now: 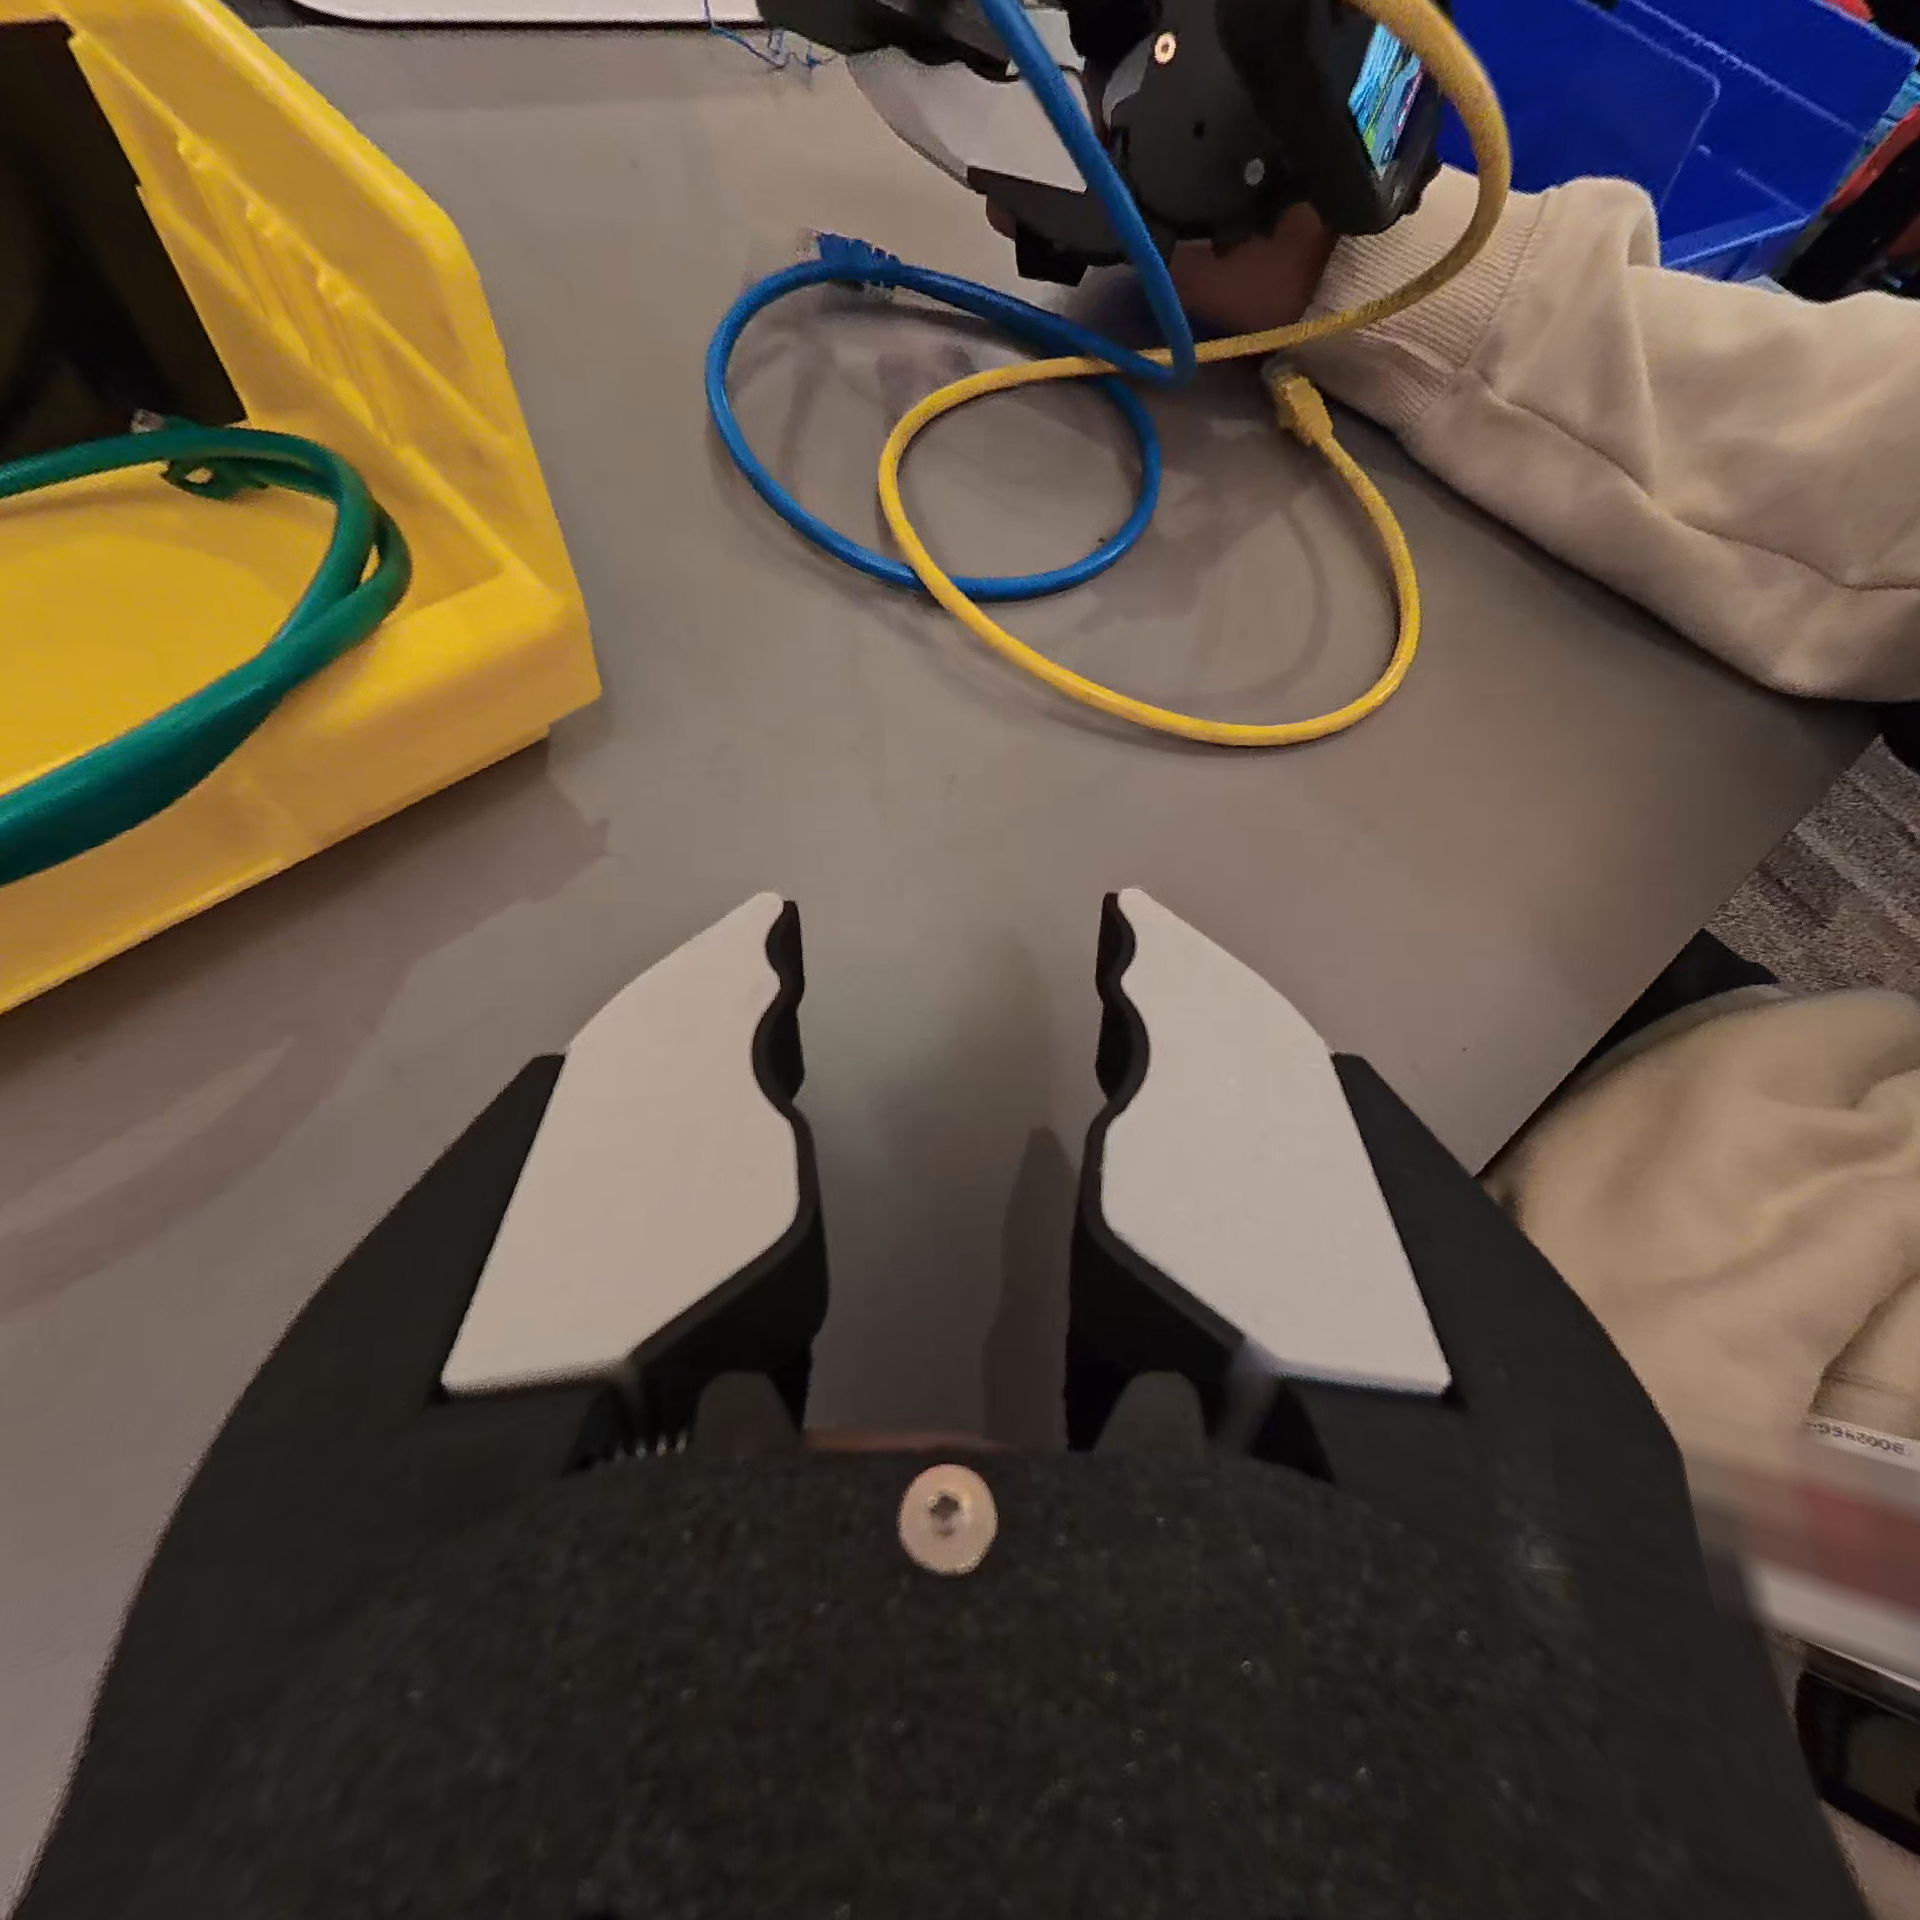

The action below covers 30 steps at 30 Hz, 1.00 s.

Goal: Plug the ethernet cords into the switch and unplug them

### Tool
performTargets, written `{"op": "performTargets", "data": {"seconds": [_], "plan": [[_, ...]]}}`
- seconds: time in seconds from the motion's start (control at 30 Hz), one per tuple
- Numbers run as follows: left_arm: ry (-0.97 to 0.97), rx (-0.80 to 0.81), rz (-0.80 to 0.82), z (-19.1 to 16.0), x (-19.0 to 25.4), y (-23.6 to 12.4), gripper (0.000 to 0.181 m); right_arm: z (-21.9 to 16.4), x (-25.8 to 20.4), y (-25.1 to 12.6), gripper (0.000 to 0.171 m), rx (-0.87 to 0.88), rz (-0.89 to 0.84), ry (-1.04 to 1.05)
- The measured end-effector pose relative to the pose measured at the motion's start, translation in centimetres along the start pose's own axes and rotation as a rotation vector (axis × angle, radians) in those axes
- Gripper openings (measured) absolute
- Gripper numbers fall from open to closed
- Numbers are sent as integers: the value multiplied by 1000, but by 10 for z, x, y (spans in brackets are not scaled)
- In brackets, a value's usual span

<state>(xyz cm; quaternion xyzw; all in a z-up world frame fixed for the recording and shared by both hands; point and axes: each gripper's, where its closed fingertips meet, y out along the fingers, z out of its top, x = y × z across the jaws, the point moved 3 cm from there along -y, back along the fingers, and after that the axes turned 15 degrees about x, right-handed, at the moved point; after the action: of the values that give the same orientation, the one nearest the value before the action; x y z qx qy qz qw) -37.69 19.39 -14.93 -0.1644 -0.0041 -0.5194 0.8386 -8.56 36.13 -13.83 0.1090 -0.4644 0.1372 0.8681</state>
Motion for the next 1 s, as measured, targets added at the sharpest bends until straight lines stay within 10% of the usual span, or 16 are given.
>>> {"op": "performTargets", "data": {"seconds": [0.4, 0.73, 1.0], "plan": [[49, 92, 312, 68, -77, -14, 41, 2, -9, 1, 30, -3, 32, -60], [82, -680, 573, 74, -225, 15, 50, 2, -9, -3, 30, 8, 53, -22], [41, -906, 554, 41, -242, 29, 51, 3, -9, -6, 30, 20, 61, 9]]}}
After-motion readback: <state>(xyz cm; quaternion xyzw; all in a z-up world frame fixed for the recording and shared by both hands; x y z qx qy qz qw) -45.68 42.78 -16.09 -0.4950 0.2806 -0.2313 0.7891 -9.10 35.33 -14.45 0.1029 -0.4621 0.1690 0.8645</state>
